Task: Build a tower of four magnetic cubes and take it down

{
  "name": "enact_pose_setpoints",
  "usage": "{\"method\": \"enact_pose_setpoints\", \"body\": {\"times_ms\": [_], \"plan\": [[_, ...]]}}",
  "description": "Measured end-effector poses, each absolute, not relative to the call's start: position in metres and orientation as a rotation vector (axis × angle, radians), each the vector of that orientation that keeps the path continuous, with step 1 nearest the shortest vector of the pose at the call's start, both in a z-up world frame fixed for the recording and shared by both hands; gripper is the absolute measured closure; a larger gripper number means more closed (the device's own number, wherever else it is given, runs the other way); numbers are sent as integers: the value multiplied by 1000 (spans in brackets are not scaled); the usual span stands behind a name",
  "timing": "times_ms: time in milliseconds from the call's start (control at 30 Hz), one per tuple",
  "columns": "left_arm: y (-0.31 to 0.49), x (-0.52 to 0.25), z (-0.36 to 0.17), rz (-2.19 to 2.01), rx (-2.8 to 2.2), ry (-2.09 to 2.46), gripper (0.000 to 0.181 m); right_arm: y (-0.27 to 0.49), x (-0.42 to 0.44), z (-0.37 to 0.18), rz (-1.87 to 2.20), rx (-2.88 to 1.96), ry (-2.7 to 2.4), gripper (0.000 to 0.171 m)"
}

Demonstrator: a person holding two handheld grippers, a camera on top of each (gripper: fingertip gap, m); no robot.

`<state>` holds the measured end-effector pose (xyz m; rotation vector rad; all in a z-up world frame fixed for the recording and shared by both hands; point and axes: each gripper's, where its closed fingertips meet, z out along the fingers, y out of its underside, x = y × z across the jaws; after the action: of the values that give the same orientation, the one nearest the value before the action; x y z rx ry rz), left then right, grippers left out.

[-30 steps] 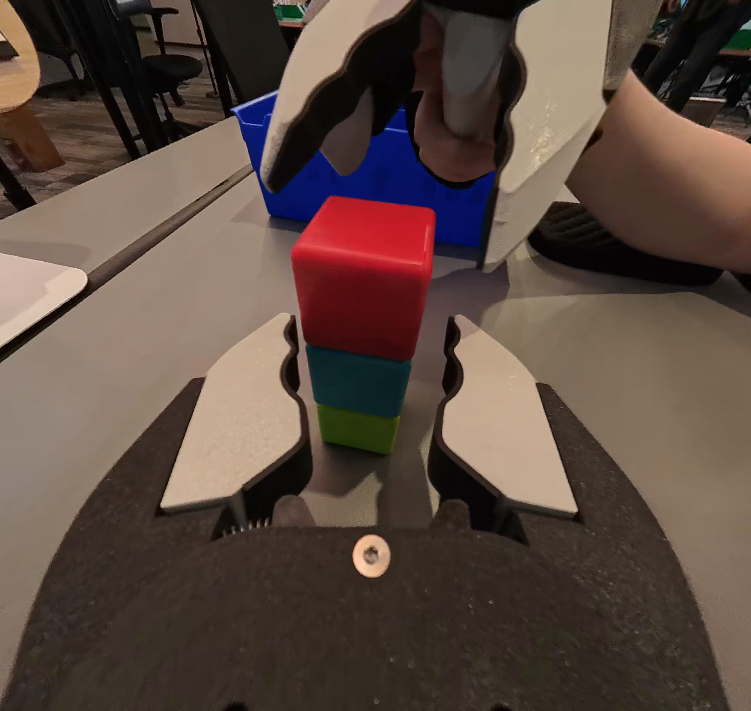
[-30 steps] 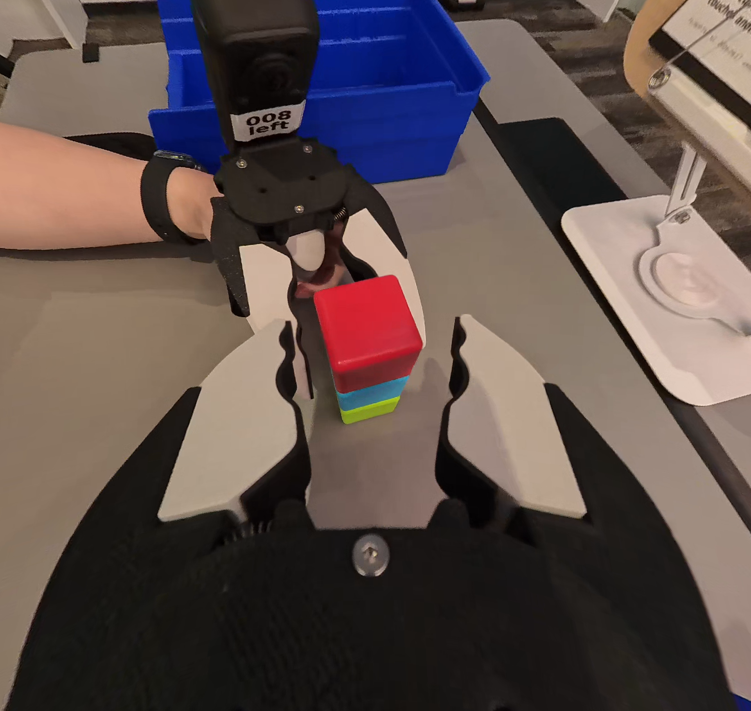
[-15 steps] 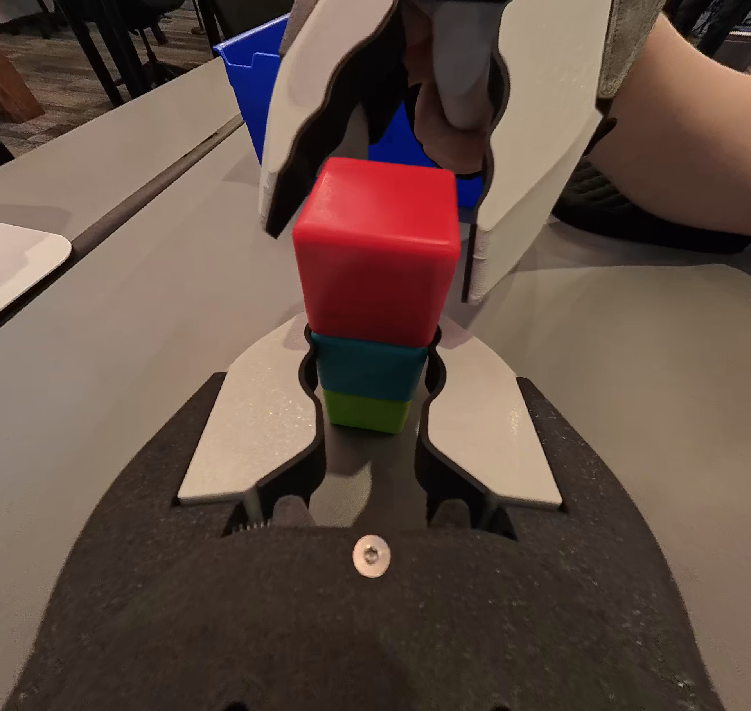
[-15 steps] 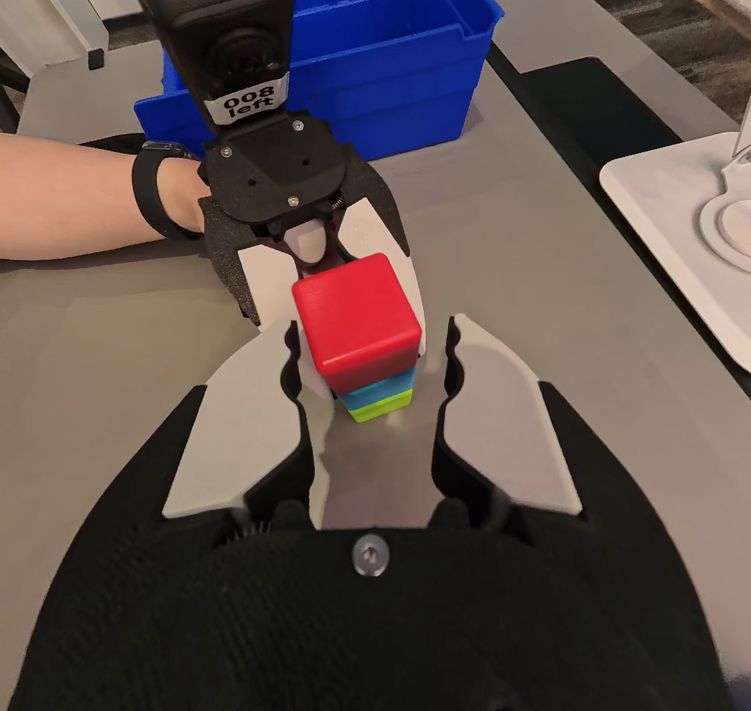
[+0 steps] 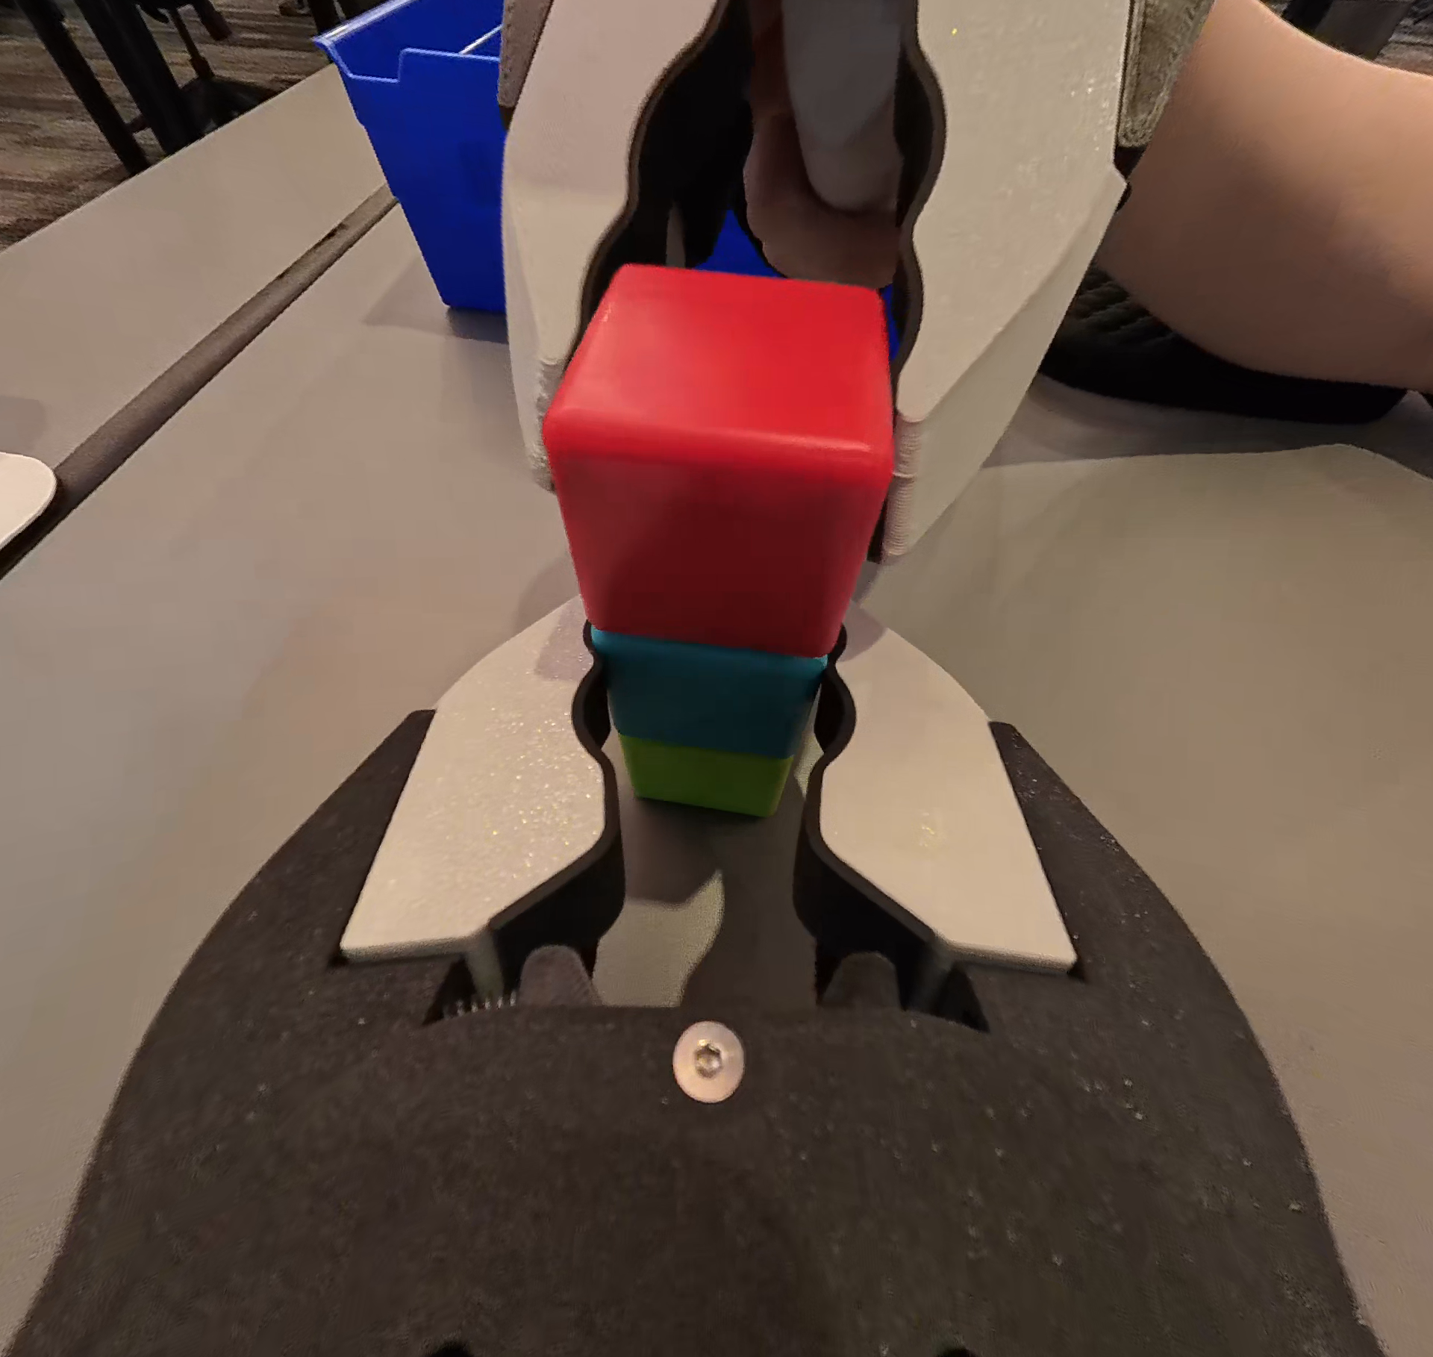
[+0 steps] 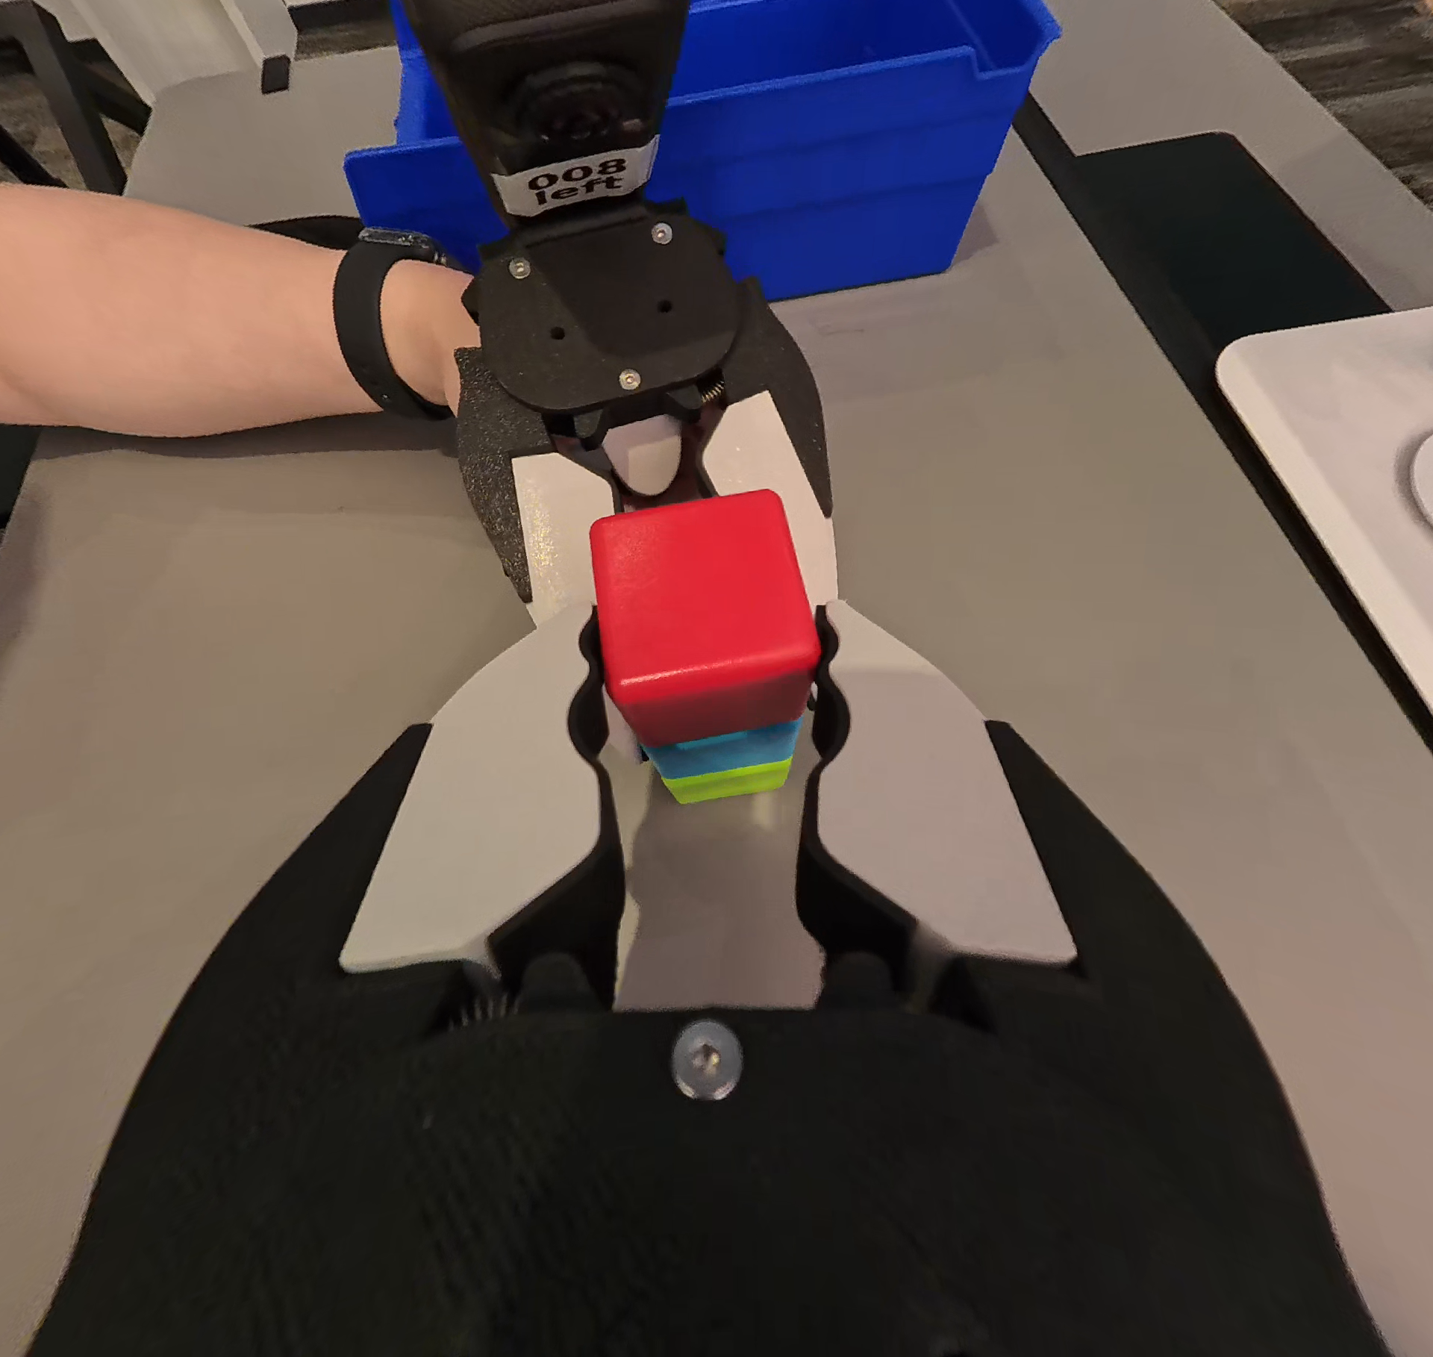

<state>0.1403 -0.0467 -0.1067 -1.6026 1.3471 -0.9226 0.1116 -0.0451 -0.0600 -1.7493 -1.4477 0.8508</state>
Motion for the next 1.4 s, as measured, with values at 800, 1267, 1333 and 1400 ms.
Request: {"method": "enact_pose_setpoints", "body": {"times_ms": [800,1267,1333,1400], "plan": [[-48,142,-107,-912,-1586,1366,130,-9,279,56,305,-1945,-861,121],[-52,142,-107,-927,-1584,1376,131,-76,484,-133,-236,-3197,-498,120],[-52,142,-107,-928,-1584,1377,131,-75,490,-138,-290,-3210,-506,120],[-52,142,-107,-929,-1583,1378,131,-72,493,-142,-307,-3214,-488,120]]}}
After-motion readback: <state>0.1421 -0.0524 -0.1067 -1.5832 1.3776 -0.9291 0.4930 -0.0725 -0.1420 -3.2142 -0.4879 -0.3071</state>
